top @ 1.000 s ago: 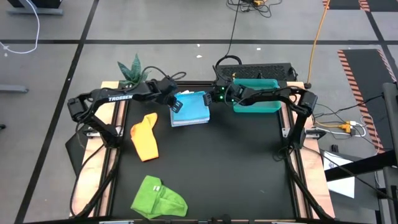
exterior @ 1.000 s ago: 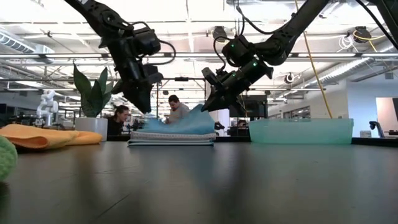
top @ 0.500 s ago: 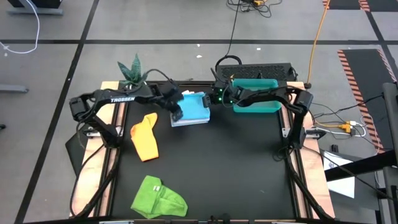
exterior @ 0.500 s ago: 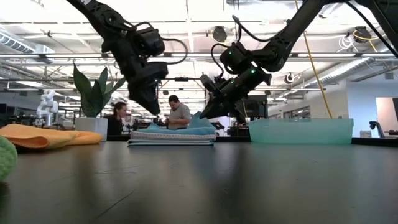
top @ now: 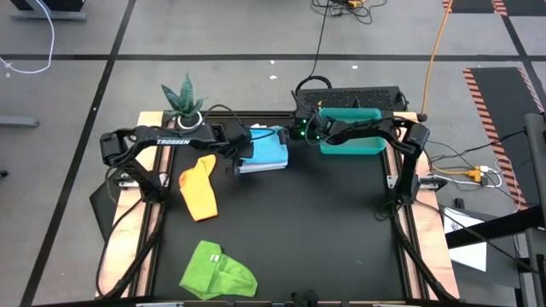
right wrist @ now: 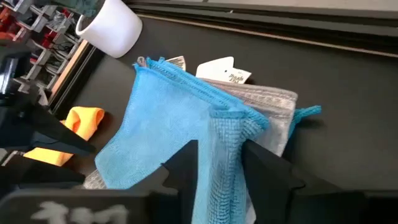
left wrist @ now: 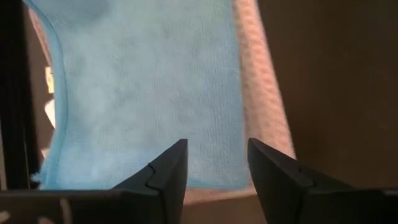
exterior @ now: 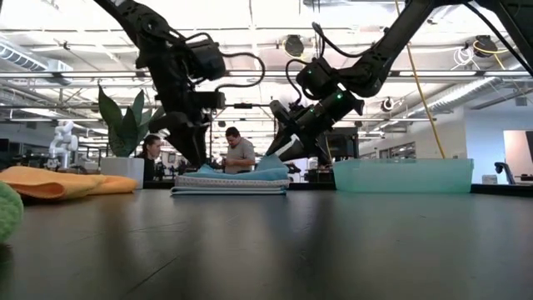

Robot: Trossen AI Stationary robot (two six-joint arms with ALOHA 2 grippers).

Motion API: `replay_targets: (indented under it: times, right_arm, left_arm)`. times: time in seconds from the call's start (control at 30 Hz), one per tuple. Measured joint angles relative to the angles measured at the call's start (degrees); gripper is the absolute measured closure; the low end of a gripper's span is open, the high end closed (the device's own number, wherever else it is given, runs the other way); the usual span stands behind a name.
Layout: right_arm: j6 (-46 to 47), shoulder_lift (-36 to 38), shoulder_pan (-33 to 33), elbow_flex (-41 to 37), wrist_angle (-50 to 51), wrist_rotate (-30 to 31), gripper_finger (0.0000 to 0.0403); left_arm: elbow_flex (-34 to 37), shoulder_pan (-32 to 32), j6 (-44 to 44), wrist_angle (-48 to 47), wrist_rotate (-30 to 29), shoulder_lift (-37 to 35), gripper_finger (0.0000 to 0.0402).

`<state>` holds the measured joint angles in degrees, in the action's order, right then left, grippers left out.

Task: Fold microfiber towels
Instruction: Stack the blue microfiber towel on the gray microfiber towel

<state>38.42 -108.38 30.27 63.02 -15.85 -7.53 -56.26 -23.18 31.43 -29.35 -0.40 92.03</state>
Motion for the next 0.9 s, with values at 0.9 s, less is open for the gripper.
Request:
replay_targets:
  times: [0.9]
  right_arm:
    - [-6.8,11.5,2.4,0.0,10.2,1.5,0.0223]
  left_arm:
    - [0.1,0.2,-5.9,-1.2,-6.1,4.8,0.0372]
